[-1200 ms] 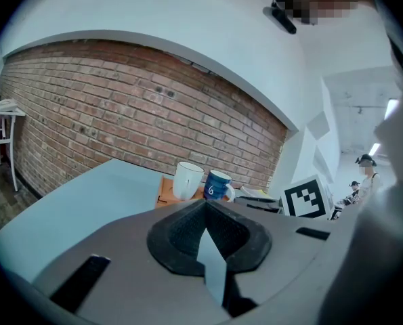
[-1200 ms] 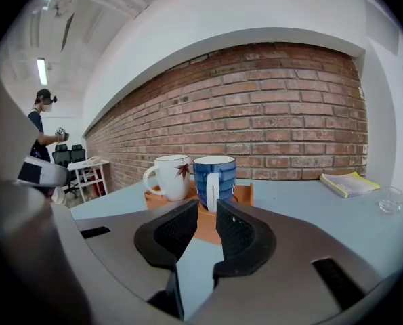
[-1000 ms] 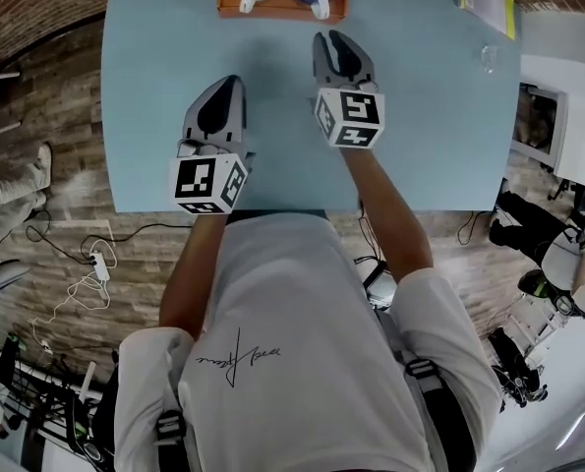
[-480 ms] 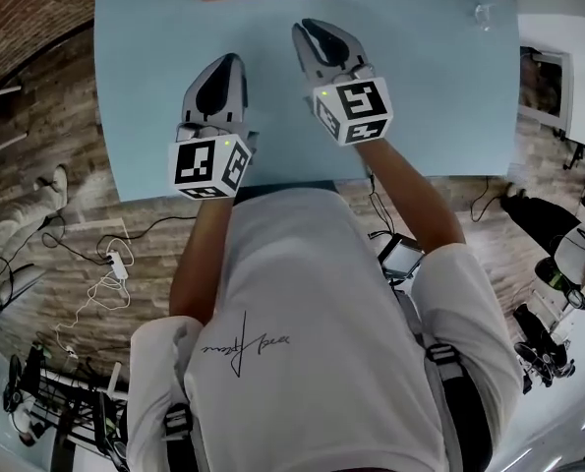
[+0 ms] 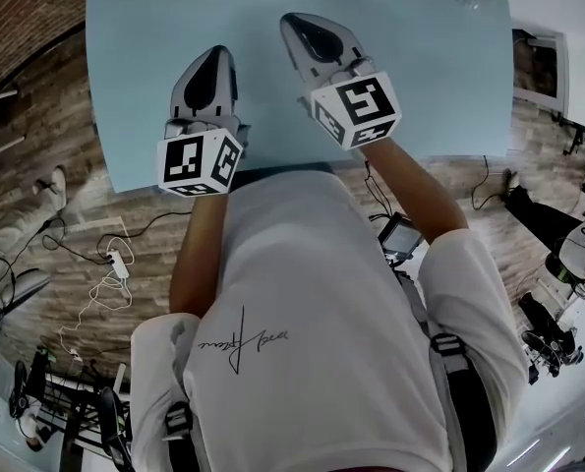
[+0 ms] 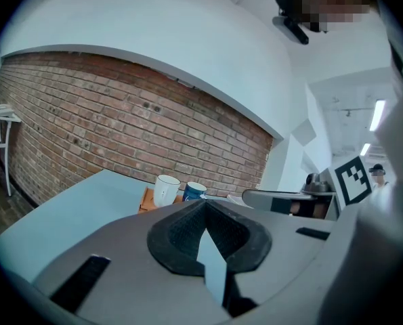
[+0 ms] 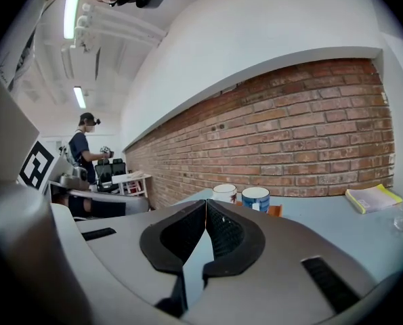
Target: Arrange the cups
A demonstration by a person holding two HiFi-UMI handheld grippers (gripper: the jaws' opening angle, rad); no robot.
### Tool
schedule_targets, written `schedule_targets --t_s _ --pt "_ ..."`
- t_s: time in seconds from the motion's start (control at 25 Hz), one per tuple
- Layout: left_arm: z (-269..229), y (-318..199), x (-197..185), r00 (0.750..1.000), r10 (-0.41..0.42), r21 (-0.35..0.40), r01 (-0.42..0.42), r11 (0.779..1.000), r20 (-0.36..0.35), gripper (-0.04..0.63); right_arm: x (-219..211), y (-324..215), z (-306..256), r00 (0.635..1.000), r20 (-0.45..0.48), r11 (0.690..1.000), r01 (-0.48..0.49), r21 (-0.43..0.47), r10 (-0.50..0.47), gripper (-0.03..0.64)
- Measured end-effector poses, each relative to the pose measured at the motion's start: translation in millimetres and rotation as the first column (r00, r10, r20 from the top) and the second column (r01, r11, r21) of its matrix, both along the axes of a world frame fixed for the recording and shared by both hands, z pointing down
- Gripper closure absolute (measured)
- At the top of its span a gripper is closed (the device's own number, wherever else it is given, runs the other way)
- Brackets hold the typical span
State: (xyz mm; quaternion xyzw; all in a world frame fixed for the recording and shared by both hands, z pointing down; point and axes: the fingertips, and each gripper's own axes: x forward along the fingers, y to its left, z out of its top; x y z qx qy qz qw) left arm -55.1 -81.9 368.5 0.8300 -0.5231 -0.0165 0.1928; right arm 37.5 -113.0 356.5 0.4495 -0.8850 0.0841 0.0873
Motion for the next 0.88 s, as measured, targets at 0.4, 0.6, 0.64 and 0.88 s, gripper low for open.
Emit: schedule_targets --t_s 0.4,0.6,0.64,0.88 --pt "-23 18 -4 1.000 -0.009 0.028 0.009 1.000 0.000 0.586 10 30 -33 1.000 0.028 1.000 0.002 0.017 -0.002 0.595" --pt "-29 30 -4 1.000 -0.008 0.040 0.008 0.999 0.003 0.586 13 46 -40 1.000 0.028 1.000 0.007 0.025 -0.008 0.595" --pt "-30 33 -3 1.000 -0.008 0.041 0.008 0.999 0.003 0.586 14 49 -42 1.000 0.029 1.000 0.008 0.025 -0.009 0.595" --pt "-37 46 1 1.000 -0.005 0.056 0.004 0.998 0.008 0.586 18 64 -47 0.999 0.042 0.999 0.020 0.026 -0.021 0.597"
